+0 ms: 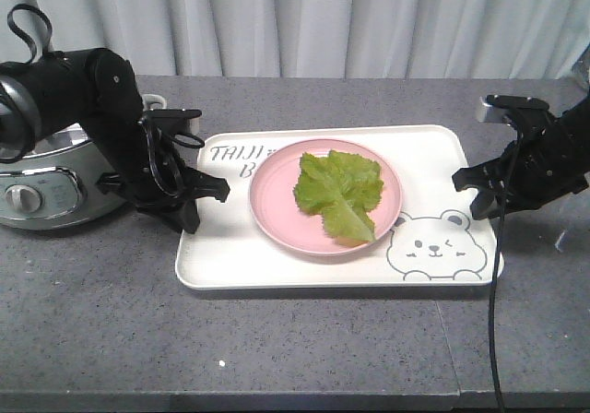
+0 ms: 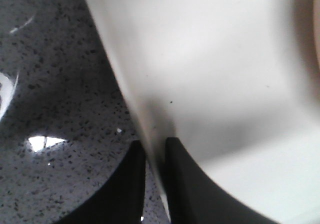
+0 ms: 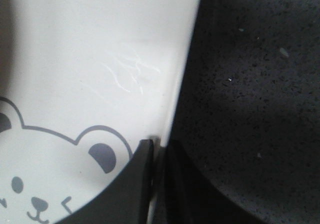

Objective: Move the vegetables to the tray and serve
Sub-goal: 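Lift the tray with both grippers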

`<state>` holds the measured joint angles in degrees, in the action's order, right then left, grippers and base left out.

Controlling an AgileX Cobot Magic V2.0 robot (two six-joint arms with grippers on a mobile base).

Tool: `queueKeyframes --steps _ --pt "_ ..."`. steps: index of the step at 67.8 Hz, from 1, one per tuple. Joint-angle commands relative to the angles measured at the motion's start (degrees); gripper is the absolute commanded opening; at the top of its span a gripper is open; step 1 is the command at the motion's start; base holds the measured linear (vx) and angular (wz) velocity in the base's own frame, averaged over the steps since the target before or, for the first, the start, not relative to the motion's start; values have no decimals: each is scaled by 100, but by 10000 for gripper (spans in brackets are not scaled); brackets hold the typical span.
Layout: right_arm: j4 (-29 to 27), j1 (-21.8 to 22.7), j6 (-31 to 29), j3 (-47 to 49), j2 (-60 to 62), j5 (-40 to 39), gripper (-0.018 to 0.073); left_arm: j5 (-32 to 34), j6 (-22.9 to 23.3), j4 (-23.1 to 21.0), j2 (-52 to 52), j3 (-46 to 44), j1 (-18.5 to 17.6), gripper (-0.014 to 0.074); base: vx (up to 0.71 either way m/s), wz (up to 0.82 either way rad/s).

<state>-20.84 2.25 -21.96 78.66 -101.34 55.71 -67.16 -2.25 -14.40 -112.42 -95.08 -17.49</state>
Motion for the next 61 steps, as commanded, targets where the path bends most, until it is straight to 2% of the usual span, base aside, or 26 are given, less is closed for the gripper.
queueKeyframes --steps 1,23,41,61 --pt "-1009 -158 -228 158 527 237 -6 368 -216 -1250 558 -175 -225 -7 0 0" --pt "-1003 -158 -228 158 1246 295 -6 540 -455 -1605 1237 -180 -225 -7 0 0" --pt "-1003 -158 -211 158 1782 310 -6 801 -455 -1607 1753 -180 -225 -7 0 0" --pt "-1000 -158 -211 158 1905 323 -6 780 -455 -1596 1804 -180 -225 -7 0 0"
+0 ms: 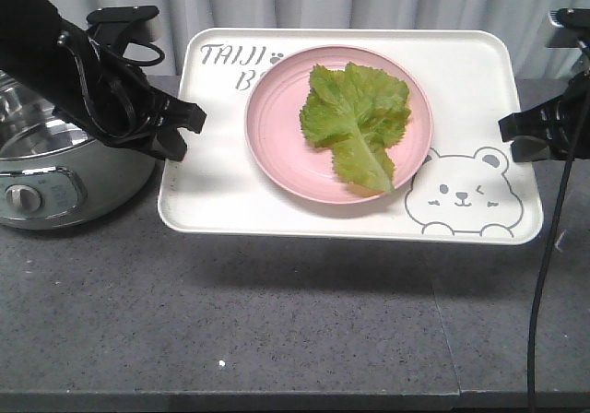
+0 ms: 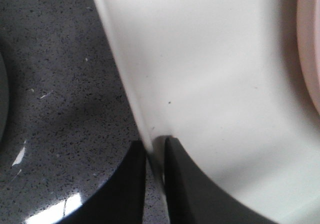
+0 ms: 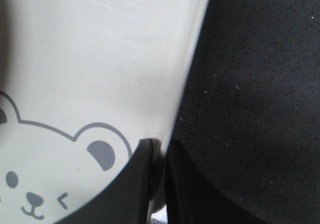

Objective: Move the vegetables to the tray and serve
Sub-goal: 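Lift the tray with both grippers, then hold the tray level with both grippers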

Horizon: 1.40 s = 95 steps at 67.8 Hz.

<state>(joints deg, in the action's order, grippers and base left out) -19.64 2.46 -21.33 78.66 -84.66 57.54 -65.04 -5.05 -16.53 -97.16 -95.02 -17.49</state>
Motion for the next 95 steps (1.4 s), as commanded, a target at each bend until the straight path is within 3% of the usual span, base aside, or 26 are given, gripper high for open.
queueKeyframes --steps 1,95 --pt "-1120 -179 -274 158 237 139 -6 568 -175 -1383 278 -185 -225 -7 0 0" --pt "-1170 -179 -142 158 237 327 -6 313 -168 -1335 278 -185 -225 -6 0 0"
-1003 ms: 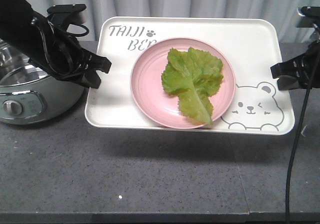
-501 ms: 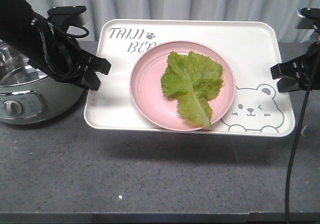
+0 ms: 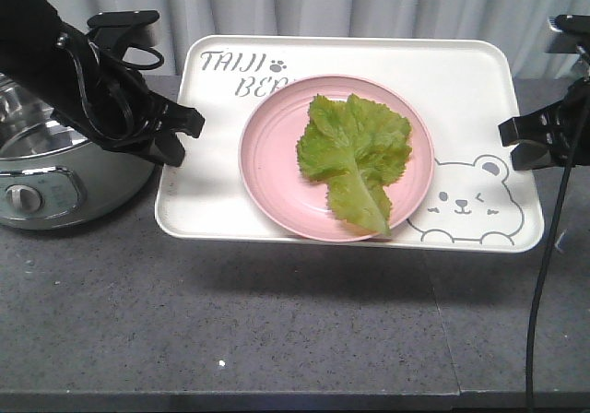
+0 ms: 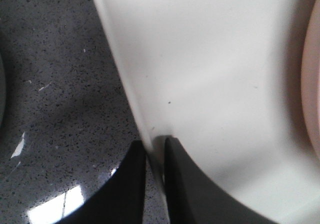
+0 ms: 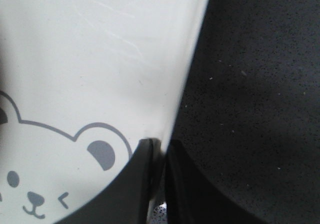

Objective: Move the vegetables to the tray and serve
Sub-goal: 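Hold the tray level with both grippers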

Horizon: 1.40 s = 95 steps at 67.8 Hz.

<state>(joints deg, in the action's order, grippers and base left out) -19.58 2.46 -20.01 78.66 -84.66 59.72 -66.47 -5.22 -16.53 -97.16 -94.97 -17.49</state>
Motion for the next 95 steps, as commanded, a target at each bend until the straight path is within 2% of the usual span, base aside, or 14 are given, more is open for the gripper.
queueKeyframes --steps 1,95 --pt "-1176 -179 -274 158 237 110 -6 456 -151 -1335 278 -191 -225 -6 0 0" --pt "-1176 -179 -274 158 237 136 -6 418 -151 -1335 278 -191 -225 -6 0 -3"
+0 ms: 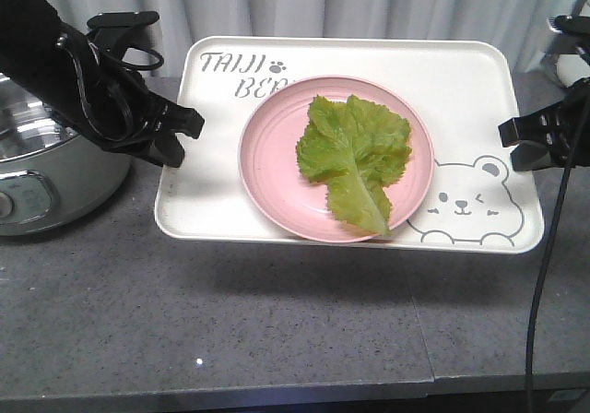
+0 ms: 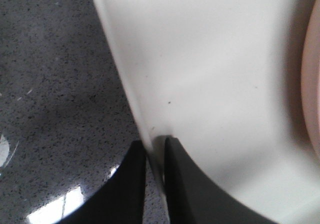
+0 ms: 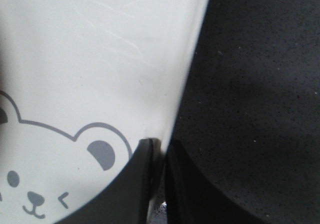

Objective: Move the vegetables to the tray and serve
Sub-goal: 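Hold the tray level with both grippers, then hold the tray while the base turns away from the counter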

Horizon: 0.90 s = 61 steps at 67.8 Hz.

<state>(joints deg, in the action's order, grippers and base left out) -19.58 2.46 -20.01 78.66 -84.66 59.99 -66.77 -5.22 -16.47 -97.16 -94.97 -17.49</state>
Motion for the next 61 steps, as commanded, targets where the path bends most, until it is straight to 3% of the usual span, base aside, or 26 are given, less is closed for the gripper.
queueKeyframes --steps 1,61 --pt "-1176 -179 -274 158 237 108 -6 448 -151 -1341 278 -191 -225 -6 -1 -14" --pt "-1176 -179 -274 158 237 106 -6 448 -151 -1341 278 -191 -225 -6 0 -21"
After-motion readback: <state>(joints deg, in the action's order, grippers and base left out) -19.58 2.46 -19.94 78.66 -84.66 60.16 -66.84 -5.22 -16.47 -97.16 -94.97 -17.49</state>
